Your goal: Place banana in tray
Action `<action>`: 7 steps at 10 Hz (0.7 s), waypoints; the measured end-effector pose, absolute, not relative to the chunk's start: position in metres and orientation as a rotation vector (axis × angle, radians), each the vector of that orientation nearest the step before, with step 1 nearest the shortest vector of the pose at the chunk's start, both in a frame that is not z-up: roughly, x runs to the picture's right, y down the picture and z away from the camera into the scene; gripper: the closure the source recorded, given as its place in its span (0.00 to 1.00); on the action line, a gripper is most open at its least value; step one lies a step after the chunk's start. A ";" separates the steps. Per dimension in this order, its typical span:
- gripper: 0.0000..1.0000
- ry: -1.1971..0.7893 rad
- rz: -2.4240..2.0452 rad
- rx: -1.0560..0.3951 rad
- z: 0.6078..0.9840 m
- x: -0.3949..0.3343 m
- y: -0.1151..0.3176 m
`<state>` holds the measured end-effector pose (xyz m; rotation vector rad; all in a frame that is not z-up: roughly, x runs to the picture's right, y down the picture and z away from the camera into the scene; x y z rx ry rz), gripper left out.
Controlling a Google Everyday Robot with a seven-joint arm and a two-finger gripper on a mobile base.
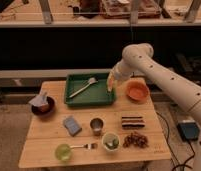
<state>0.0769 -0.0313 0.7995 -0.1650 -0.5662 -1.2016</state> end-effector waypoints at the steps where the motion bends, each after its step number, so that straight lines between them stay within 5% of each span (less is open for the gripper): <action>1: 0.75 -0.563 -1.218 -0.188 0.818 0.071 -0.020; 7: 0.74 -0.509 -1.176 -0.259 0.898 0.032 -0.028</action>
